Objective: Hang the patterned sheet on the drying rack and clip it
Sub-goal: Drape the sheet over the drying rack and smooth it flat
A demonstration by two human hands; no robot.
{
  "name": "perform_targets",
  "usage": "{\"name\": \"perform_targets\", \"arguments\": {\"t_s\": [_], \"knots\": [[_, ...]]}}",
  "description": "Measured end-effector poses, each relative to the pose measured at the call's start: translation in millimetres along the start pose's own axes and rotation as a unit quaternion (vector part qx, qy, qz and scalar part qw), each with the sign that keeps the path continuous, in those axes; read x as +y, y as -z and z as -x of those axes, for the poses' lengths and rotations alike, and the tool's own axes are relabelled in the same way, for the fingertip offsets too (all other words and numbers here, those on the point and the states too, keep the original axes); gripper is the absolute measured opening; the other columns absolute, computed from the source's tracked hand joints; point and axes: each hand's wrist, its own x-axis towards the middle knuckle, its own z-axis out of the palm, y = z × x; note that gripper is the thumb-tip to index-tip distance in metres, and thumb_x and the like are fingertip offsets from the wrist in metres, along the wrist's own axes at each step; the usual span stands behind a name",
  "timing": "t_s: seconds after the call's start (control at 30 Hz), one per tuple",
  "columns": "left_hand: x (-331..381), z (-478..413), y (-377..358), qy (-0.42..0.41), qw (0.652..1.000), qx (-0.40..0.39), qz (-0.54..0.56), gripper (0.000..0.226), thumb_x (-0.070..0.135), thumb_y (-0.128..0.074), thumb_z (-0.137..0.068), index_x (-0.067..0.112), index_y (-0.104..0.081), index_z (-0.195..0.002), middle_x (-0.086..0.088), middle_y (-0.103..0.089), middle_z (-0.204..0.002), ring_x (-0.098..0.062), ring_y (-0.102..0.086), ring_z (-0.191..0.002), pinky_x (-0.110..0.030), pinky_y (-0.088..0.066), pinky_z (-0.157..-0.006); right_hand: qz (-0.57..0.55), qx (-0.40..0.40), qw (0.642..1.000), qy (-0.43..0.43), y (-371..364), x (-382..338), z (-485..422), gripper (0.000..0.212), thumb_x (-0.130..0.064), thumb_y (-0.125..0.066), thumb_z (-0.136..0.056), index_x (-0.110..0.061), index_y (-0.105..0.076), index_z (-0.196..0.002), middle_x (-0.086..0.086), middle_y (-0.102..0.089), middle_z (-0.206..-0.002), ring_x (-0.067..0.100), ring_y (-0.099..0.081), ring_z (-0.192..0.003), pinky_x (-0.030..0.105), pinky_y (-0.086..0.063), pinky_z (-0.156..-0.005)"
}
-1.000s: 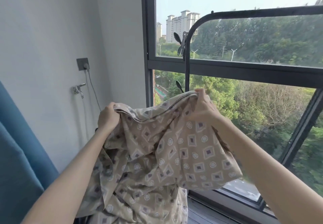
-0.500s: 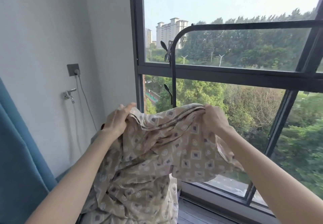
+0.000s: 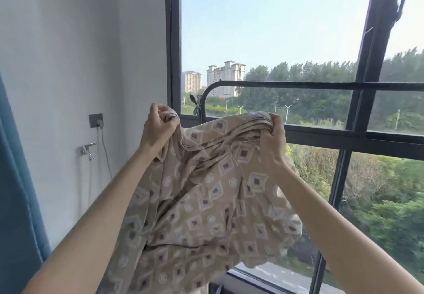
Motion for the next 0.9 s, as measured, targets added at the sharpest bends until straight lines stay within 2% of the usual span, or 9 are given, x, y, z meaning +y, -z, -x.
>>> {"name": "perform_targets", "arguments": {"t_s": [0.07, 0.17, 0.3, 0.43, 0.53, 0.6, 0.67, 0.77, 0.9], "knots": [[26.7, 0.3, -2.9, -0.038, 0.996, -0.057, 0.056, 0.049, 0.000, -0.063, -0.078, 0.020, -0.038, -0.115, 0.004, -0.049, -0.089, -0.011, -0.049, -0.078, -0.007, -0.041, -0.058, -0.016, 0.012, 1.000, 0.015, 9.2, -17.2, -2.8, 0.048, 0.014, -0.029, -0.083, -0.012, -0.049, -0.118, -0.007, -0.058, -0.080, 0.008, -0.055, -0.067, 0.025, -0.047, -0.060], [48.0, 4.4, -8.4, -0.143, 0.982, -0.116, -0.051, 0.079, 0.001, -0.075, -0.071, 0.035, -0.030, -0.127, 0.005, -0.038, -0.088, -0.012, -0.043, -0.079, -0.014, -0.045, -0.065, -0.049, 0.020, 0.998, 0.042, 20.7, -39.8, -4.4, 0.049, 0.016, -0.028, -0.083, -0.014, -0.048, -0.117, -0.007, -0.057, -0.079, -0.001, -0.054, -0.060, 0.020, -0.046, -0.055], [56.0, 7.2, -20.6, -0.227, 0.951, -0.127, -0.168, 0.078, -0.008, -0.065, -0.074, 0.033, -0.037, -0.135, 0.002, -0.024, -0.098, -0.007, -0.031, -0.096, -0.016, -0.040, -0.085, -0.046, 0.033, 0.996, 0.070, 35.5, -54.9, -1.9, 0.047, 0.012, -0.029, -0.088, -0.021, -0.047, -0.115, -0.004, -0.060, -0.079, 0.013, -0.056, -0.064, 0.029, -0.047, -0.053], [57.7, 5.0, -28.3, -0.345, 0.903, -0.122, -0.226, 0.072, -0.010, -0.057, -0.082, 0.026, -0.034, -0.140, 0.004, -0.023, -0.098, 0.000, -0.026, -0.099, -0.012, -0.039, -0.088, -0.013, 0.071, 0.993, 0.093, 58.5, -64.9, -2.3, 0.047, 0.010, -0.029, -0.086, -0.023, -0.048, -0.115, -0.005, -0.059, -0.076, 0.018, -0.054, -0.062, 0.042, -0.048, -0.057], [74.2, 1.7, -28.5, -0.354, 0.882, -0.171, -0.261, 0.085, 0.026, -0.075, -0.076, 0.031, -0.024, -0.145, 0.005, -0.019, -0.100, -0.009, -0.027, -0.103, -0.030, -0.041, -0.094, 0.027, 0.093, 0.990, 0.105, 80.1, -76.0, -1.5, 0.045, 0.008, -0.029, -0.087, -0.023, -0.048, -0.113, -0.005, -0.058, -0.073, 0.019, -0.050, -0.056, 0.036, -0.041, -0.051], [84.5, -2.3, -26.7, -0.367, 0.859, -0.207, -0.293, 0.100, 0.056, -0.076, -0.059, 0.037, -0.025, -0.143, 0.005, -0.018, -0.099, -0.012, -0.025, -0.101, -0.030, -0.037, -0.090, 0.045, 0.113, 0.987, 0.108, 93.2, -83.2, 1.1, 0.044, 0.008, -0.030, -0.087, -0.020, -0.049, -0.115, -0.005, -0.057, -0.072, 0.021, -0.050, -0.060, 0.035, -0.041, -0.053], [85.9, -3.7, -27.2, -0.407, 0.828, -0.216, -0.320, 0.099, 0.063, -0.074, -0.053, 0.039, -0.031, -0.139, 0.004, -0.022, -0.098, -0.014, -0.028, -0.096, -0.029, -0.034, -0.083, 0.062, 0.137, 0.982, 0.113, 104.8, -88.3, 2.8, 0.043, 0.007, -0.030, -0.087, -0.017, -0.050, -0.116, -0.006, -0.057, -0.073, 0.021, -0.051, -0.065, 0.038, -0.043, -0.056], [85.0, 1.6, -35.7, -0.457, 0.793, -0.148, -0.376, 0.081, 0.020, -0.083, -0.066, 0.030, -0.041, -0.134, -0.002, -0.039, -0.098, -0.018, -0.041, -0.091, -0.031, -0.042, -0.076, 0.082, 0.178, 0.973, 0.122, 123.9, -96.6, 4.7, 0.042, 0.006, -0.031, -0.086, -0.018, -0.051, -0.114, -0.007, -0.058, -0.073, 0.021, -0.053, -0.065, 0.045, -0.047, -0.055], [101.0, 12.0, -45.6, -0.395, 0.847, -0.089, -0.345, 0.050, 0.004, -0.063, -0.084, 0.019, -0.049, -0.130, -0.003, -0.063, -0.076, -0.019, -0.057, -0.062, -0.033, -0.052, -0.059, 0.114, 0.205, 0.965, 0.119, 146.8, -114.8, 7.7, 0.042, 0.006, -0.029, -0.088, -0.018, -0.050, -0.116, -0.006, -0.056, -0.068, 0.021, -0.049, -0.063, 0.035, -0.037, -0.053]]}}
